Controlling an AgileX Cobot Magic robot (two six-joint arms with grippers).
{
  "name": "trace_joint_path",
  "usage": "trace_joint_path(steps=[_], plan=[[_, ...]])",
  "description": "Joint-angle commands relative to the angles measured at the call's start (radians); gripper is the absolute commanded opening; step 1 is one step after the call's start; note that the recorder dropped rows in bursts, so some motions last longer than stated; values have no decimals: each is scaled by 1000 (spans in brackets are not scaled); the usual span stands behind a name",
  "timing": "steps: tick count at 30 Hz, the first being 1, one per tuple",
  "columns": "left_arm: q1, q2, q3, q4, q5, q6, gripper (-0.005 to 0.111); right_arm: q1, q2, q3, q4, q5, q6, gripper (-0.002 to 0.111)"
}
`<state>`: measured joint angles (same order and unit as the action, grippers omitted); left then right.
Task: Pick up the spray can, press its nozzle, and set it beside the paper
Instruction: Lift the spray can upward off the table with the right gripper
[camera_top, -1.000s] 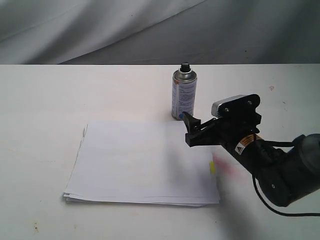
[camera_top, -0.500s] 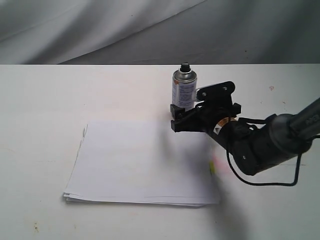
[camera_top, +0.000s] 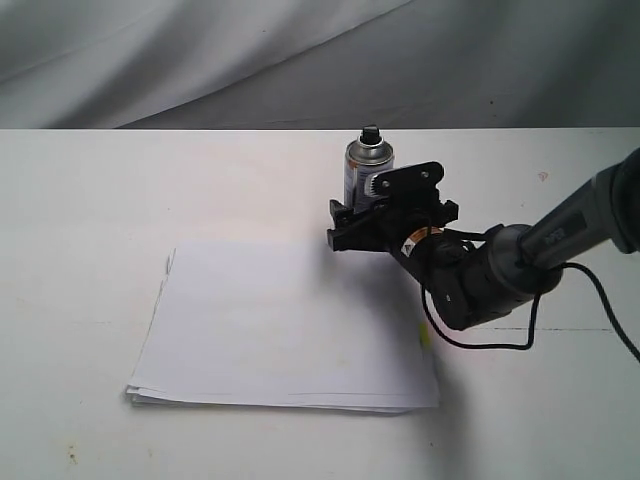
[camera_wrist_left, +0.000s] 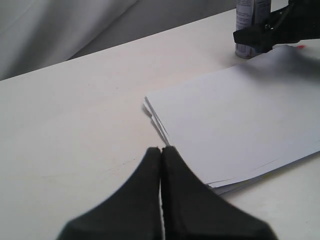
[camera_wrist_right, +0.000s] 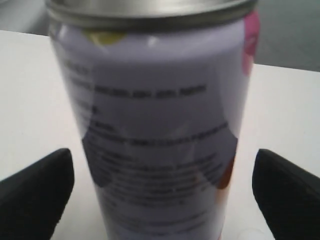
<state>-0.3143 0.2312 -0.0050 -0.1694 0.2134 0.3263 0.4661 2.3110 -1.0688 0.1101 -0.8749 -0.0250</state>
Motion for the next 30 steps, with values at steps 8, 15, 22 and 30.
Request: trace_joint_path(steps=[8, 15, 22, 30], plan=[[-5, -3, 5, 3, 1, -3, 0, -22, 50, -82, 1, 25, -26, 88], [-5, -3, 5, 3, 1, -6, 0, -22, 50, -85, 1, 28, -26, 76], [-5, -3, 5, 3, 1, -6, 0, -22, 50, -85, 1, 28, -39, 43], [-5, -3, 5, 3, 1, -3, 0, -27, 40, -85, -14, 28, -49, 0]])
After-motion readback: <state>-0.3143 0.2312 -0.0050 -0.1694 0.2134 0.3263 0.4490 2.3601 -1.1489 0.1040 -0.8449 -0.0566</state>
